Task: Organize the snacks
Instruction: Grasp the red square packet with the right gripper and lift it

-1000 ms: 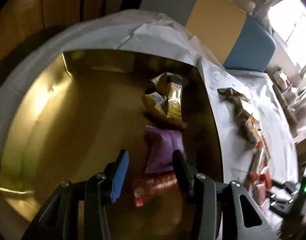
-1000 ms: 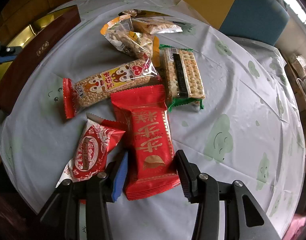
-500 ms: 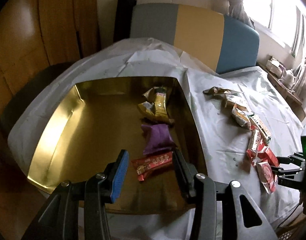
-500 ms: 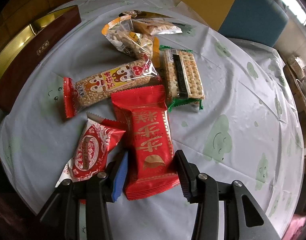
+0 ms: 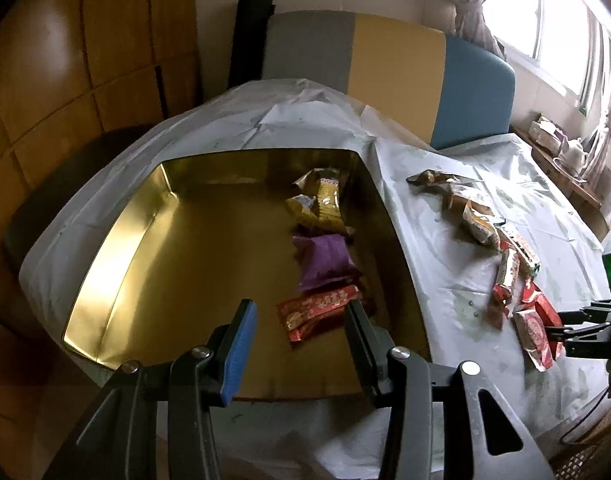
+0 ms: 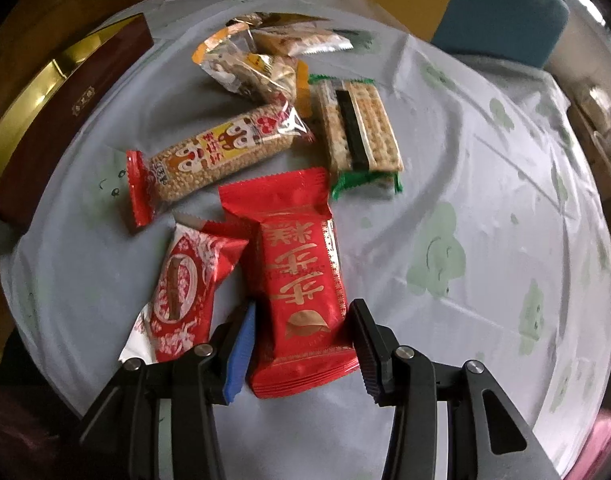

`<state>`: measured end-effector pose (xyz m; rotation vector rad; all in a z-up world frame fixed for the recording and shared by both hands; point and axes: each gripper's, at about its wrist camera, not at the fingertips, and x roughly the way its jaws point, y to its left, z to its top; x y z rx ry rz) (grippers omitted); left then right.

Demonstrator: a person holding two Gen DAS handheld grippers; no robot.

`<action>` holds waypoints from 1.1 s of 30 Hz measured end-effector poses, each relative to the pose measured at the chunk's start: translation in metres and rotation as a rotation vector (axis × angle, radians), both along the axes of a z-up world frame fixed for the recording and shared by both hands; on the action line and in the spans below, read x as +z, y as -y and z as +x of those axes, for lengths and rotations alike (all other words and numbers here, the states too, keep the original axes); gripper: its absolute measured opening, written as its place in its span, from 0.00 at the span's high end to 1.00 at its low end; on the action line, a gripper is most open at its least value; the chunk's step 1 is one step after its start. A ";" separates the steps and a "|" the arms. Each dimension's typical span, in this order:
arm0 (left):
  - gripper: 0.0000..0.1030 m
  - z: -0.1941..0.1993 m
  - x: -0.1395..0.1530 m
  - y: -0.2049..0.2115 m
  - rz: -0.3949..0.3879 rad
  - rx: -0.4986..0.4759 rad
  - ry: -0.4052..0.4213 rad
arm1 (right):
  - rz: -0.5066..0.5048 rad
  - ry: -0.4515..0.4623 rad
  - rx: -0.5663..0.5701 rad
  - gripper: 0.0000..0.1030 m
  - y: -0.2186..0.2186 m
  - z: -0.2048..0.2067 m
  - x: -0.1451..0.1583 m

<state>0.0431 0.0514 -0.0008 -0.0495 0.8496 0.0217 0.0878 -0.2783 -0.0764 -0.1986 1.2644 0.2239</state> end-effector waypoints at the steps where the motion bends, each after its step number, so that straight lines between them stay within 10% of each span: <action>1: 0.55 0.000 -0.001 -0.001 -0.002 0.001 -0.002 | 0.006 -0.011 -0.007 0.55 0.002 0.000 0.000; 21: 0.55 -0.001 -0.008 -0.017 -0.041 0.038 -0.011 | 0.172 0.040 -0.213 0.60 0.058 -0.005 0.028; 33: 0.55 -0.006 -0.007 -0.027 -0.034 0.064 -0.011 | 0.232 0.092 -0.093 0.60 -0.004 -0.009 0.043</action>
